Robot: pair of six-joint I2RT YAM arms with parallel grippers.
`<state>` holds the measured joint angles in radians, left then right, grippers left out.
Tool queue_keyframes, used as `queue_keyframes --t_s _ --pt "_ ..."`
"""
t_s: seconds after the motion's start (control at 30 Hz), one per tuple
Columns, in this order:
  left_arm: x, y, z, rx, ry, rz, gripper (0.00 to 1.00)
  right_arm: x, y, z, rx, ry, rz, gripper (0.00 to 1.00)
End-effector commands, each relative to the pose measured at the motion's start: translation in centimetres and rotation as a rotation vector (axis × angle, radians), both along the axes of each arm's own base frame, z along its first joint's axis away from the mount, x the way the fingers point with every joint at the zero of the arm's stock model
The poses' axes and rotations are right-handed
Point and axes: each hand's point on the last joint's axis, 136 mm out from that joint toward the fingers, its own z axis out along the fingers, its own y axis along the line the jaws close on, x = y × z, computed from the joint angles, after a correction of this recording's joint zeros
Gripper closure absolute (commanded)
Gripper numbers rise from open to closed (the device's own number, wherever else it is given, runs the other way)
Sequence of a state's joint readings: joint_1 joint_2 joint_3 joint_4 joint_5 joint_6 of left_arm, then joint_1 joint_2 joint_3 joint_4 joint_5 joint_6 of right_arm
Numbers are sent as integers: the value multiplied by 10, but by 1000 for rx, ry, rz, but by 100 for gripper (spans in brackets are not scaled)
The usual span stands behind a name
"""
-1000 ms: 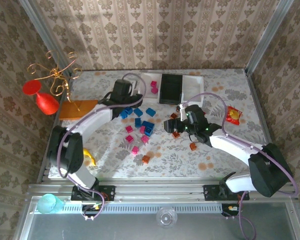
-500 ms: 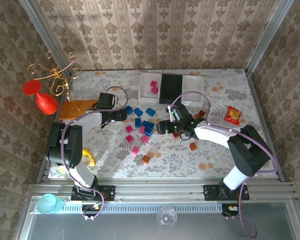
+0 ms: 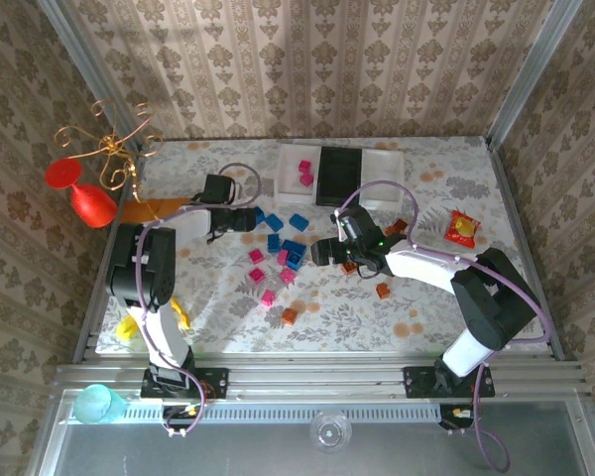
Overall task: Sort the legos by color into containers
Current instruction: Pick up the lego from the middle-left of the table.
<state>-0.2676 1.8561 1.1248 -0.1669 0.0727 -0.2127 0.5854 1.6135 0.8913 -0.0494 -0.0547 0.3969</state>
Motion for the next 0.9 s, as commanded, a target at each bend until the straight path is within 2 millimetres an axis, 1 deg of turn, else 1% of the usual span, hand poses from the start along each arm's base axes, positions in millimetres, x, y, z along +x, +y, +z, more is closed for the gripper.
queue_keyframes --t_s 0.0,0.17,0.3,0.4,0.47,0.6,0.63,0.67,0.73,0.8,0.87 --pt "1 3 -14 23 43 1 33 1 -5 4 -14 -5 -29 8" --pt "9 -6 -12 -13 40 -12 32 1 -5 2 -18 -2 -31 8" --pt "12 -4 -18 3 51 -5 34 2 -6 -2 -24 2 -36 8" --pt "15 -2 -20 12 50 2 39 2 -5 -3 -21 7 -34 8" --pt "15 -2 -22 8 52 4 45 2 -5 -5 -22 11 -33 8" --pt "11 -1 -16 7 44 21 53 3 -6 -5 -28 12 -37 8" --pt "10 1 -11 15 28 28 55 3 -7 -5 -30 11 -39 8" --pt "9 2 -1 28 -2 36 56 2 -7 -5 -33 8 -38 8" --pt "6 -2 26 37 -89 39 59 4 -11 -3 -44 -1 -45 8" --pt "3 -17 54 5 -188 19 59 6 -17 -1 -55 -17 -60 8" --pt "1 -42 76 -48 -259 -29 59 9 -24 4 -56 -45 -84 8"
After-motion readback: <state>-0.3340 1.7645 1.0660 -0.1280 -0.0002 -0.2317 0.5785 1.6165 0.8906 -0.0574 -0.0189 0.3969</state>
